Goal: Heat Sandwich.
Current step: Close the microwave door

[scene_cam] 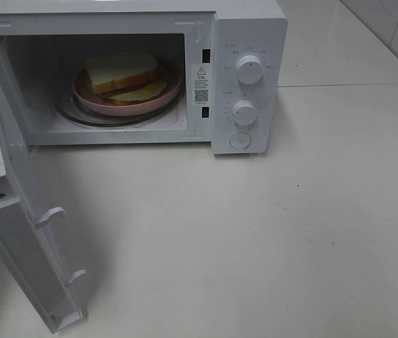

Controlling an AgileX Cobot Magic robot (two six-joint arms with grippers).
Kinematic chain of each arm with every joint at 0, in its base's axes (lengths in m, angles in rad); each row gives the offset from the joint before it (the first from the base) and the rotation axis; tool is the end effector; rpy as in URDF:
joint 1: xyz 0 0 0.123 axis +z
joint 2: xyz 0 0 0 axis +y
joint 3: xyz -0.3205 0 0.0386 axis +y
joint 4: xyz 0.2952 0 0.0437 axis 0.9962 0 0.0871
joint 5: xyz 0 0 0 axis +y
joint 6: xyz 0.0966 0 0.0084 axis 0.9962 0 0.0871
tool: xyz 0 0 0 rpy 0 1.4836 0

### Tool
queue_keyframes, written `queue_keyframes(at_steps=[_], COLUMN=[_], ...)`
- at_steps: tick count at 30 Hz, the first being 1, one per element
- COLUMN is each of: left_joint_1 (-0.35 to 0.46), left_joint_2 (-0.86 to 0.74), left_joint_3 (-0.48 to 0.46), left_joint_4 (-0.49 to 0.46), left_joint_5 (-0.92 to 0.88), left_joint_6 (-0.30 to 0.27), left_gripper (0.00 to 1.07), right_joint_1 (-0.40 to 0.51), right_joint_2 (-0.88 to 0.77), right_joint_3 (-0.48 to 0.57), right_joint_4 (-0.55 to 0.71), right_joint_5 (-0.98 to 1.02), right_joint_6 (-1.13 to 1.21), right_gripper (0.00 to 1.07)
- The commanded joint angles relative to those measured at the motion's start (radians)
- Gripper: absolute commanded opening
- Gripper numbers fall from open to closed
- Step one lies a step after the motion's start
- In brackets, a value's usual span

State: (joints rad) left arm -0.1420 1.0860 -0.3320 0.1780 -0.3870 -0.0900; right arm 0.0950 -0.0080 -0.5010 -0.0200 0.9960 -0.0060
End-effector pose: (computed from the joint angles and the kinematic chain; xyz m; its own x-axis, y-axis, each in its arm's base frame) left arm 0.2196 -0.0379 0.2271 -0.2625 0.1131 -0.9583 0.2250 0.9729 0.0532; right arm 0.0051 -0.0011 0.3033 -0.3860 -0.0537 -0.9209 -0.0860 0.9961 -0.0221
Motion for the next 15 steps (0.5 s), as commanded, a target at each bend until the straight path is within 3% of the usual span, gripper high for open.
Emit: queue_keyframes(at_steps=[1,10,15], left_joint_1=[0.000,0.000,-0.001], left_joint_2=[0.037,0.165,0.222], left_joint_3=[0.001,0.000,-0.005], left_joint_4=[-0.004,-0.021,-0.083], left_joint_5=[-0.072,-0.255,-0.326], left_joint_6=[0.016,0.049,0.090], left_gripper=[0.00,0.00,0.00], right_joint_1=[-0.005,-0.005,-0.005], right_joint_2=[-0.023,-0.023,-0.023], right_joint_3=[0.002,0.002,0.002], right_joint_4=[-0.004,-0.004,-0.004], right_joint_5=[0.001,0.001,0.001], right_joint_6=[0.006,0.006,0.006], right_gripper=[0.54,0.54,0.54])
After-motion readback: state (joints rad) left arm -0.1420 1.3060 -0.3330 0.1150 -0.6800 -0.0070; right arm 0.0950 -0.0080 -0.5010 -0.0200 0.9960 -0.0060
